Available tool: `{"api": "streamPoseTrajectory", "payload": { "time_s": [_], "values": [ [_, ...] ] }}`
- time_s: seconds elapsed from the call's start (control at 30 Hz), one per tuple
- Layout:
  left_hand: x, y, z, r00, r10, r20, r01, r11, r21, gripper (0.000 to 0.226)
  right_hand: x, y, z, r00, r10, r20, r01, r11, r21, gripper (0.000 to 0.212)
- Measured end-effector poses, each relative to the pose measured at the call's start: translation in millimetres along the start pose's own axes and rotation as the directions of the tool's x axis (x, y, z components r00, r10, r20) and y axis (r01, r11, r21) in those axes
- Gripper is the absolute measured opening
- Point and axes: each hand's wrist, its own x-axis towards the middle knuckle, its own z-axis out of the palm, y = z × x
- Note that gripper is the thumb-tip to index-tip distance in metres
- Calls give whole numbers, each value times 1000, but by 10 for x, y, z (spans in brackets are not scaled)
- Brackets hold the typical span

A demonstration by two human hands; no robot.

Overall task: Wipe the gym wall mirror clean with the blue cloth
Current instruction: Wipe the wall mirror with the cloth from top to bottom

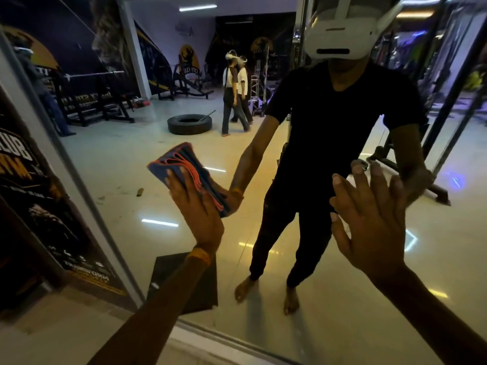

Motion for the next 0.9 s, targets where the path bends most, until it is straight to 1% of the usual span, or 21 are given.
{"api": "streamPoseTrajectory", "payload": {
  "time_s": [0.03, 0.07, 0.1, 0.13, 0.2, 0.23, 0.27, 0.3, 0.33, 0.4, 0.43, 0.47, 0.53, 0.57, 0.6, 0.67, 0.73, 0.77, 0.8, 0.87, 0.9],
  "values": [
    [-29, 69, 35, 999, -32, -15, 32, 999, -23, 64, 3, -35, 14, 1000, 13, -3, -13, 1000, 12, 65],
    [-118, 158, 92, 999, -37, -9, 37, 999, -10, 65, 22, -73, 31, 1000, 15, -9, -15, 1000, 14, 65],
    [-252, 259, 153, 1000, -9, 21, 9, 1000, 12, 66, 43, -120, 54, 1000, 7, -8, -7, 1000, 7, 65],
    [-415, 355, 209, 996, 55, 76, -57, 998, 25, 66, 77, -169, 84, 1000, -14, -5, 14, 1000, -3, 65],
    [-689, 384, 232, 953, 233, 196, -249, 966, 64, 65, 208, -266, 145, 998, -57, -13, 57, 998, -16, 65],
    [-671, 339, 199, 931, 291, 222, -315, 946, 79, 63, 296, -313, 173, 998, -60, -27, 59, 998, -20, 65],
    [-537, 258, 134, 924, 303, 233, -328, 942, 73, 61, 376, -367, 196, 998, -51, -38, 50, 999, -16, 65],
    [-343, 163, 27, 942, 258, 214, -276, 959, 59, 58, 434, -421, 201, 998, -38, -40, 38, 999, -2, 65],
    [-80, 50, -95, 967, 190, 167, -198, 980, 31, 57, 483, -472, 201, 999, -36, -38, 37, 999, 11, 64],
    [556, -215, -326, 993, 107, 40, -108, 994, 10, 60, 572, -566, 199, 998, -51, -22, 51, 998, 21, 63],
    [812, -329, -415, 996, 91, -1, -90, 995, 30, 64, 614, -625, 199, 999, -48, -7, 49, 999, 23, 63],
    [970, -387, -455, 996, 84, -12, -83, 995, 57, 68, 662, -695, 203, 999, -39, -2, 39, 999, 24, 62],
    [912, -333, -409, 994, 105, 25, -107, 988, 108, 69, 777, -834, 223, 1000, -18, -7, 18, 999, 39, 62],
    [770, -281, -359, 986, 148, 81, -157, 980, 124, 66, 848, -913, 234, 1000, -4, -15, 5, 998, 55, 61],
    [609, -237, -318, 963, 222, 150, -243, 960, 142, 63, 918, -986, 248, 1000, 1, -20, 0, 998, 71, 62],
    [441, -272, -337, 885, 390, 256, -439, 882, 175, 60, 1046, -1106, 263, 1000, -15, -24, 17, 997, 79, 62],
    [745, -340, -462, 810, 510, 289, -565, 810, 157, 59, 1177, -1197, 259, 999, -19, -34, 21, 998, 60, 64],
    [1004, -349, -541, 807, 524, 273, -573, 805, 152, 59, 1247, -1241, 247, 999, -4, -46, 7, 998, 55, 65],
    [1308, -329, -615, 835, 500, 228, -538, 828, 155, 60, 1330, -1283, 235, 998, 16, -66, -12, 998, 54, 65],
    [1946, -269, -736, 914, 392, 107, -405, 900, 159, 65, 1532, -1368, 192, 994, 46, -100, -41, 998, 48, 62],
    [2178, -222, -767, 935, 348, 60, -353, 921, 164, 65, 1629, -1414, 173, 993, 60, -101, -57, 998, 36, 61]
  ]
}}
